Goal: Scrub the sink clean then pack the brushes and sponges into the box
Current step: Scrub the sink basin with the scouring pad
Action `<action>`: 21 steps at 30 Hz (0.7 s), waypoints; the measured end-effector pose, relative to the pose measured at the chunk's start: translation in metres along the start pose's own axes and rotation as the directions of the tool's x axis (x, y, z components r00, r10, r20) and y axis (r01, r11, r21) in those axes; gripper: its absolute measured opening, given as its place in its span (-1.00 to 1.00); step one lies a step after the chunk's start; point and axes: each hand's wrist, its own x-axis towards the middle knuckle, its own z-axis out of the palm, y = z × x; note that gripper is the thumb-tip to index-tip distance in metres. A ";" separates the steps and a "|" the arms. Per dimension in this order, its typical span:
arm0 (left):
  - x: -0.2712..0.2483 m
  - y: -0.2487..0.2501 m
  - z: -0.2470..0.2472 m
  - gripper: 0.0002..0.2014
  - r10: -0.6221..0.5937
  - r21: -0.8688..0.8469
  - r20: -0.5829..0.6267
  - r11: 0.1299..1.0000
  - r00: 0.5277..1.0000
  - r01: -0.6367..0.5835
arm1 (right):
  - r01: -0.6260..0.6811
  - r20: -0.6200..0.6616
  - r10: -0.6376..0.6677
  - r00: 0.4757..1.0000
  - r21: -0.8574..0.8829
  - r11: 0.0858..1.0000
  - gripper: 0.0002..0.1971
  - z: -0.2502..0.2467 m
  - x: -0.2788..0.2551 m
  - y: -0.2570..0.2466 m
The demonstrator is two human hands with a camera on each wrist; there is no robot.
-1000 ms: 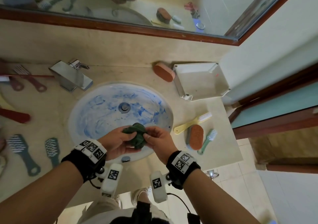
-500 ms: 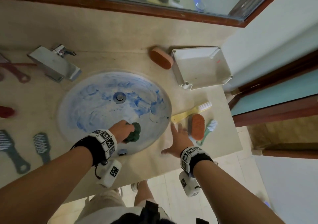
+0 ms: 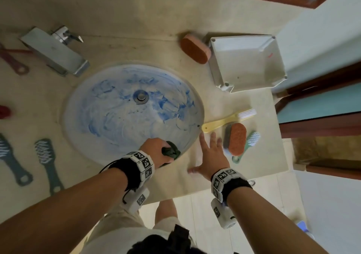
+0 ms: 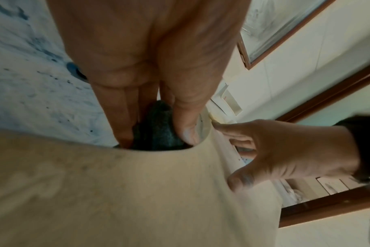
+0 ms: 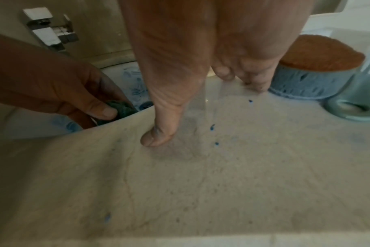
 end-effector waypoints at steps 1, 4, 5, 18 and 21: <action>-0.001 0.000 0.000 -0.46 0.018 0.003 0.022 1.000 1.000 -0.018 | 0.001 0.013 -0.001 1.000 -0.004 1.000 0.44 -0.001 0.000 0.000; 0.002 -0.005 0.000 -0.49 0.027 -0.012 0.112 1.000 0.993 -0.026 | 0.010 0.030 -0.010 1.000 -0.005 1.000 0.49 0.000 0.000 0.001; 0.005 -0.007 0.000 -0.49 0.033 -0.012 0.131 0.999 0.991 -0.032 | 0.010 0.026 -0.010 1.000 -0.001 1.000 0.48 0.000 0.000 0.002; 0.032 0.005 -0.001 -0.56 0.092 -0.009 0.116 0.996 0.989 -0.092 | -0.011 0.002 0.011 1.000 0.062 0.998 0.44 0.001 0.000 -0.001; 0.029 -0.001 -0.006 -0.56 0.089 -0.005 0.166 0.996 0.982 -0.090 | -0.018 0.010 0.018 1.000 0.066 0.998 0.44 0.000 0.000 -0.002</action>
